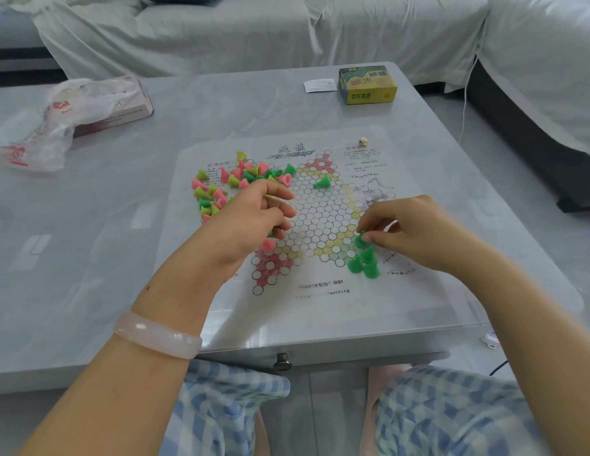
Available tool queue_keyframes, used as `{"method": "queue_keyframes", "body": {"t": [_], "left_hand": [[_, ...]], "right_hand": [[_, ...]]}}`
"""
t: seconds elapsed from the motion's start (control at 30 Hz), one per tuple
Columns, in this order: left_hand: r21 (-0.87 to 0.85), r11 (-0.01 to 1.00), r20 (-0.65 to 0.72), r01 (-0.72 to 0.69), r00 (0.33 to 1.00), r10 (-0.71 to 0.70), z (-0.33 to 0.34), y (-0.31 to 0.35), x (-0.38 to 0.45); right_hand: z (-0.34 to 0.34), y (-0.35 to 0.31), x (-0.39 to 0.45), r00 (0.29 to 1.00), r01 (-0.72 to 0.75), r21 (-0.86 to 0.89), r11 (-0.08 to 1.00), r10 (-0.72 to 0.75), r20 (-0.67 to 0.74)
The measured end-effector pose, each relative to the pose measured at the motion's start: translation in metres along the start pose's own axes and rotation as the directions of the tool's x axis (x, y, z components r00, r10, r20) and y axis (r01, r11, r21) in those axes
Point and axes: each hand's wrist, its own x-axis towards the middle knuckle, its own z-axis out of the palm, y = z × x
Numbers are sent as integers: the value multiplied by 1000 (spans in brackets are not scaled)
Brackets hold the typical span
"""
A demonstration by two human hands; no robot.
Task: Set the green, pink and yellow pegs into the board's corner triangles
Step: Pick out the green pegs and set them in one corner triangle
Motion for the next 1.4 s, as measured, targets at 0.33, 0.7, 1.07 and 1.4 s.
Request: {"method": "queue_keyframes", "body": {"t": [0.33,0.7,1.07,1.4], "left_hand": [[-97,995,-284,8,958,-36,-25,-1,16],[740,673,-223,22,951,214,-30,-19,22],[804,584,-238,110,960,148,-46,-27,25],[789,604,-256,117,955,150,-42,-28,28]], "right_hand": [[-1,1,-2,999,7,-4,1000,-7,32],[-1,1,-1,999,0,-12,1000,0,45],[-8,1,-7,996,-11,7,1000,10,89],[-10,3,-9,997,-30,23,999,29,68]]}}
